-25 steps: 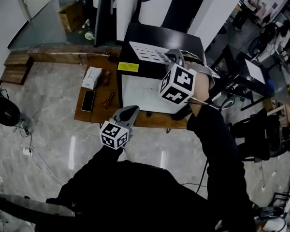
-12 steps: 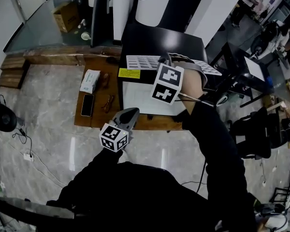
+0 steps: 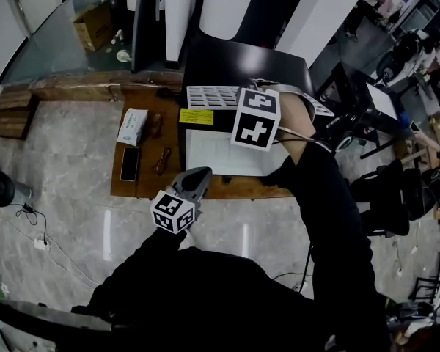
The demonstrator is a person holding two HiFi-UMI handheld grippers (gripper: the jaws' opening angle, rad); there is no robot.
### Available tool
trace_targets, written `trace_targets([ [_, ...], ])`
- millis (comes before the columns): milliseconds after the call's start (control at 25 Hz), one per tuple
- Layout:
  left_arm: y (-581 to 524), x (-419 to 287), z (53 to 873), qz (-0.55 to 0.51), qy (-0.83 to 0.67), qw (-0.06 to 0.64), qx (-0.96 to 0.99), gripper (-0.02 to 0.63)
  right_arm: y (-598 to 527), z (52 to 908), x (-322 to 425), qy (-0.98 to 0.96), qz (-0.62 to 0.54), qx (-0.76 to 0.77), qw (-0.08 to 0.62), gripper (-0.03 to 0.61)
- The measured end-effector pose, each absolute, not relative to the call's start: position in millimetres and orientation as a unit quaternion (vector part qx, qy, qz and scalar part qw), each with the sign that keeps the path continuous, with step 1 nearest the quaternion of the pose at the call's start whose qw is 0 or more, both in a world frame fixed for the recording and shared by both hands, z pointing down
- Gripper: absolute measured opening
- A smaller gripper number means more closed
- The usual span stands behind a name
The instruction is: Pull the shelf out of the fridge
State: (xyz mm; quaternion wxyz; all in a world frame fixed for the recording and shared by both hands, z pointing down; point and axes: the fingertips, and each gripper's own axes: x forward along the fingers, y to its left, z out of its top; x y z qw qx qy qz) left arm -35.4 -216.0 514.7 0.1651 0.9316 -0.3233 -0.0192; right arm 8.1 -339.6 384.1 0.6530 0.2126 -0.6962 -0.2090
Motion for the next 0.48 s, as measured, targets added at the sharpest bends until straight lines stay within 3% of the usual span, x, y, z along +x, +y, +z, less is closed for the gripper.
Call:
trace_targets([
  [80, -219.2, -35.6, 516.9, -0.022, -0.321, 0.169, 0.932, 0.006, -333.5, 392.7, 5.8, -0.704, -0.186, 0.185, 0.660, 0.146],
  [480, -222.4, -36.1, 517.3, -0.030, -0.295, 0.183, 0.937, 0.006, -323.1, 403.9, 4.6, -0.726, -0.136, 0.116, 0.664, 0.212],
])
